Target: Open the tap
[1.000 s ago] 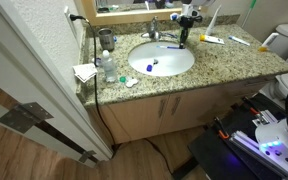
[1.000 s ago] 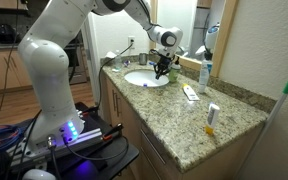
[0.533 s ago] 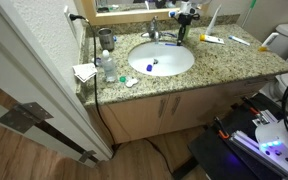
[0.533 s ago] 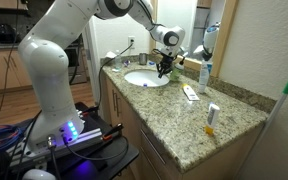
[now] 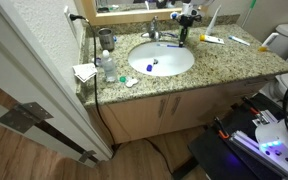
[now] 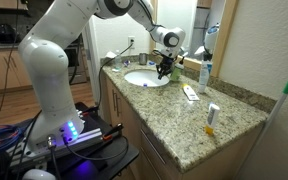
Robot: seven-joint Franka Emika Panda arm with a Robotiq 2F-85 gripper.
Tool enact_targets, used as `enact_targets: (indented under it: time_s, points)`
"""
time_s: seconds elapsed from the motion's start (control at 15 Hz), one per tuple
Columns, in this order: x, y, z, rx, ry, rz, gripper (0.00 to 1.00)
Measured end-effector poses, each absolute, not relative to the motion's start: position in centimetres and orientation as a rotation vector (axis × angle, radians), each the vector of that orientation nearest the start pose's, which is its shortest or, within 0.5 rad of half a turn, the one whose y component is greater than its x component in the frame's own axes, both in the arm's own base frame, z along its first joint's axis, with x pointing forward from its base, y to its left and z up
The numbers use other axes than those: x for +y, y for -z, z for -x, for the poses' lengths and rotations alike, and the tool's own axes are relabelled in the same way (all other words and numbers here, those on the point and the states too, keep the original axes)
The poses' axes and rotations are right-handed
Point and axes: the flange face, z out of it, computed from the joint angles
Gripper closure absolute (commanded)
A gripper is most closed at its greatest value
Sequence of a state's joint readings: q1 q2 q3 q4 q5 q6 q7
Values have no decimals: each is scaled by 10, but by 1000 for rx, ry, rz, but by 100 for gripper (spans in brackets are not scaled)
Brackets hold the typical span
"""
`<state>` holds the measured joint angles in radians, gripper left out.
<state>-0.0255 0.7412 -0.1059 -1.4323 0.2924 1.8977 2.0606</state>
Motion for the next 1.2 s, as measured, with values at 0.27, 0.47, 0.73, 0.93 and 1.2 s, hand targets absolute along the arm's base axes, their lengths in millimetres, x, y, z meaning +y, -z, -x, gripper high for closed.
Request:
enact_targets:
  time_s: [0.27, 0.47, 0.73, 0.93, 1.2]
  points:
    - [-57, -236, -692, 2943, -499, 1303, 98]
    - [-57, -237, -692, 2940, -500, 1306, 98]
    - [-62, -240, -692, 2935, -495, 1303, 98]
    - [-67, -241, -692, 2900, -510, 1343, 98]
    - [-74, -246, -687, 2836, -539, 1420, 98]
